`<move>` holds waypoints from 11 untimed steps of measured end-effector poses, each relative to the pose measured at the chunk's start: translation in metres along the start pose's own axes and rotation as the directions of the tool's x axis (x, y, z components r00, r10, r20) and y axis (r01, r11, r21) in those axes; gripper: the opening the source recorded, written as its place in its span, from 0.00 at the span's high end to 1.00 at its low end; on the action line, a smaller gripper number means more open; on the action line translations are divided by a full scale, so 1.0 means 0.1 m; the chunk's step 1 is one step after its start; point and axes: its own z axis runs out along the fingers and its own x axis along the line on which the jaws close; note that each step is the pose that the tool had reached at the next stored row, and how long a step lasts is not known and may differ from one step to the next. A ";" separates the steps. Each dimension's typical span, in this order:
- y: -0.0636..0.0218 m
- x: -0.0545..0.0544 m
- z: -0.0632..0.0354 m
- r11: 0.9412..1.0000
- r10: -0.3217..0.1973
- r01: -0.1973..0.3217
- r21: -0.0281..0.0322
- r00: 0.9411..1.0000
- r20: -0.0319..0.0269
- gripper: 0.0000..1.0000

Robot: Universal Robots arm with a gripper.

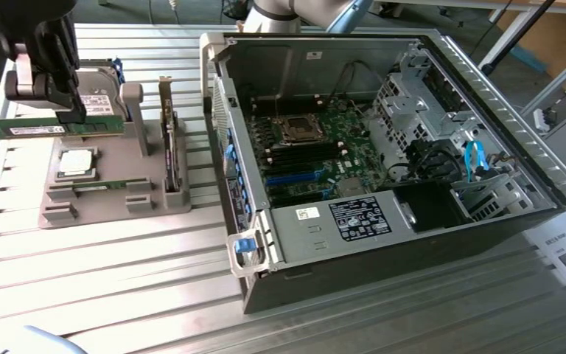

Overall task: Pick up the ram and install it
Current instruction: 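Pick up the ram and move it above insertion slot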

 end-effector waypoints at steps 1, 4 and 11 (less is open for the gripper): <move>-0.001 0.00 0.000 1.000 0.000 0.000 0.000 1.000 0.000 0.89; -0.018 0.00 -0.001 1.000 0.000 0.000 0.000 1.000 0.000 0.89; -0.084 0.00 -0.002 1.000 0.000 0.000 0.000 1.000 0.000 0.89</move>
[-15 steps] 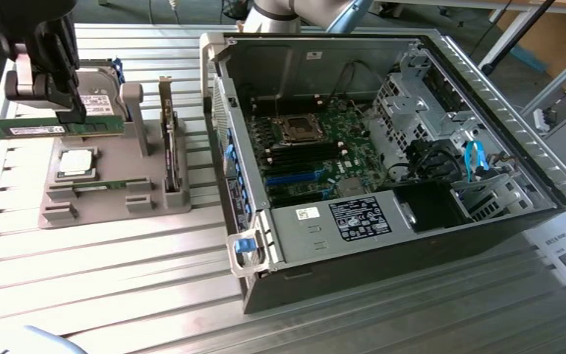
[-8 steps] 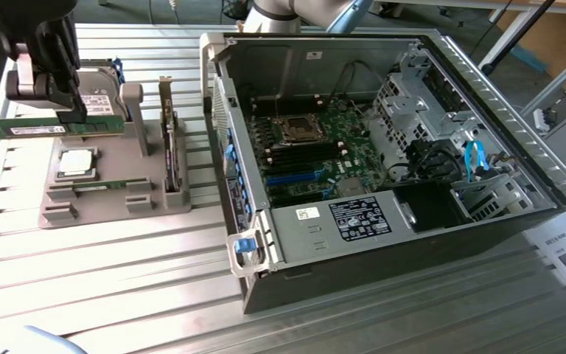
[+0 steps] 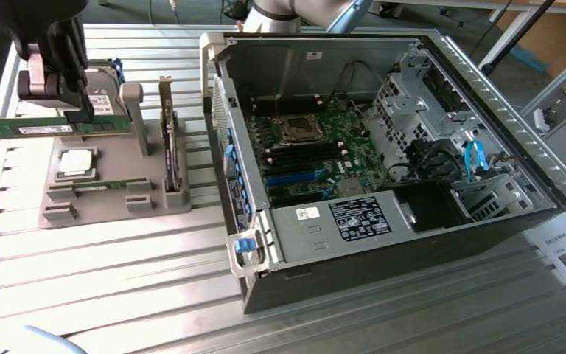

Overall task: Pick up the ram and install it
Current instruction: 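Pick up the ram and move it above insertion slot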

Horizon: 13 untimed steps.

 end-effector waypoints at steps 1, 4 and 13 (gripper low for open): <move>-0.012 0.00 -0.001 1.000 0.000 0.000 0.000 1.000 0.000 0.89; -0.044 0.00 -0.001 1.000 0.000 0.000 0.000 1.000 0.000 0.89; -0.145 -0.01 -0.003 1.000 0.000 0.000 0.000 1.000 0.000 0.89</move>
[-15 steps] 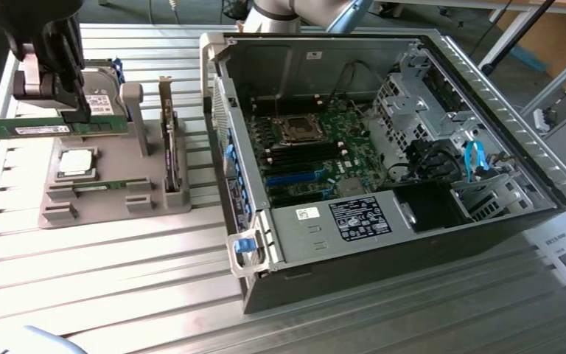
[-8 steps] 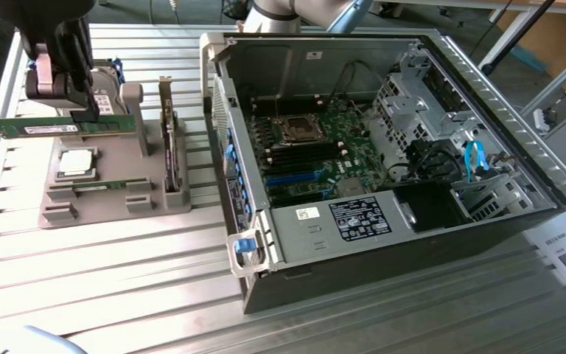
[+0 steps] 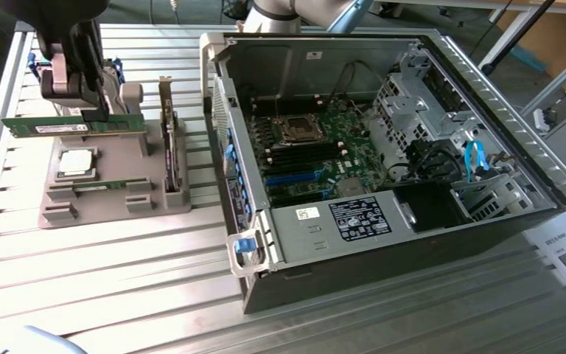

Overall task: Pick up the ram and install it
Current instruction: 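Pick up the ram and move it above insertion slot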

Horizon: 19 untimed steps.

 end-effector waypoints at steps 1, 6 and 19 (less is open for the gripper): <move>0.000 0.00 0.000 1.000 0.000 0.000 0.000 1.000 0.000 0.89; -0.001 0.00 0.000 1.000 0.000 0.000 0.000 1.000 0.000 0.89; 0.000 0.00 -0.062 1.000 0.000 0.000 0.000 1.000 0.000 0.89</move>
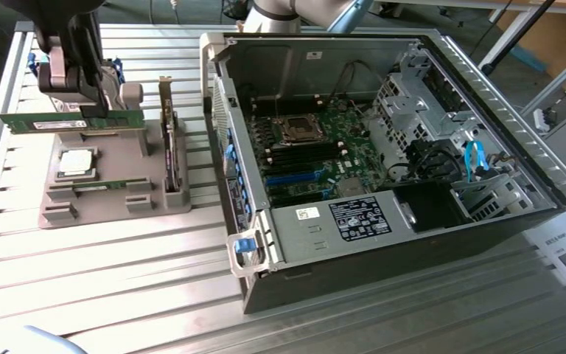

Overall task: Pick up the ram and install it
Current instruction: 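Pick up the ram and move it above insertion slot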

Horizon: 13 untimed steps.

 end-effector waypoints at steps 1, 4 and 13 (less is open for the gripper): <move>0.000 0.00 -0.006 1.000 0.000 0.000 0.000 1.000 0.000 0.89; 0.001 0.00 -0.016 1.000 0.000 0.000 0.000 1.000 0.000 0.89; -0.062 0.00 -0.019 1.000 0.000 0.000 0.000 1.000 0.000 0.89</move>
